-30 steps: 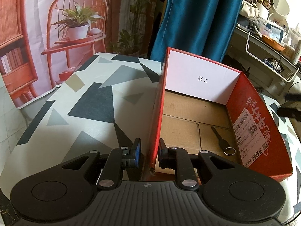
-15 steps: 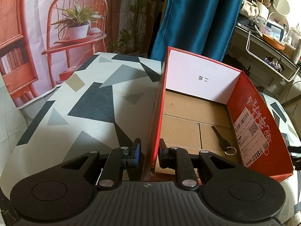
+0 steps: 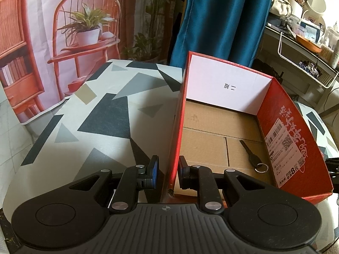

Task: Organize rigid objects
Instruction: 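Grasp the red-capped white marker with the right tool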

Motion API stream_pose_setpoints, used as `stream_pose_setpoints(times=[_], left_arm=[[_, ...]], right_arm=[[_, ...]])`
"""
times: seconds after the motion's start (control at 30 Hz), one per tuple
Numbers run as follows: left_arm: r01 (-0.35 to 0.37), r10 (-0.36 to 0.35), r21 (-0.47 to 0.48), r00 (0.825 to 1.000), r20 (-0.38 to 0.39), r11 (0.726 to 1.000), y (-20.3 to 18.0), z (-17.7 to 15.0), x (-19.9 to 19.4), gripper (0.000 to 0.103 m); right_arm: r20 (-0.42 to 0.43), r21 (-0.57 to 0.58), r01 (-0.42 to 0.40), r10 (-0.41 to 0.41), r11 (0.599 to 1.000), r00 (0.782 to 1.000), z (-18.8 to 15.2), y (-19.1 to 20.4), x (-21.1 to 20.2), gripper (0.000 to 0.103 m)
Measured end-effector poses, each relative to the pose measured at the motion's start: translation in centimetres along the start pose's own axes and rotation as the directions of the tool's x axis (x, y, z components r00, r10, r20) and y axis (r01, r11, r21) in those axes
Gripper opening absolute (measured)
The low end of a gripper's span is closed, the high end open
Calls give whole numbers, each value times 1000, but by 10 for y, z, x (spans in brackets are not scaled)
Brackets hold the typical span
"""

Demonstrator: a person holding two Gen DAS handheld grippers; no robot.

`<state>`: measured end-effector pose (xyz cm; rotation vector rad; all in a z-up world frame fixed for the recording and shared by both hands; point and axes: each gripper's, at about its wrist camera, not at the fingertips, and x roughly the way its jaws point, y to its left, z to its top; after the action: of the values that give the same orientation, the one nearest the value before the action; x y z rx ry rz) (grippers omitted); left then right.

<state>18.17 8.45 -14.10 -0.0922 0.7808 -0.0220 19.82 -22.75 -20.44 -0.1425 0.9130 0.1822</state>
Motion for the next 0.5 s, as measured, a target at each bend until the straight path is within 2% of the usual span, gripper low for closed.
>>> stream_pose_setpoints(times=[0.07,0.5], left_arm=[[1,-1,0,1000,1,1000,0,0,0,21],[1,-1,-7,1000,4,1000,0,-1,-1,22]], right_arm=[[-18,-10,22,-22,1000,1000,1,5,6,14],[7,59,37,-38,998,999,-4,10,4,14]])
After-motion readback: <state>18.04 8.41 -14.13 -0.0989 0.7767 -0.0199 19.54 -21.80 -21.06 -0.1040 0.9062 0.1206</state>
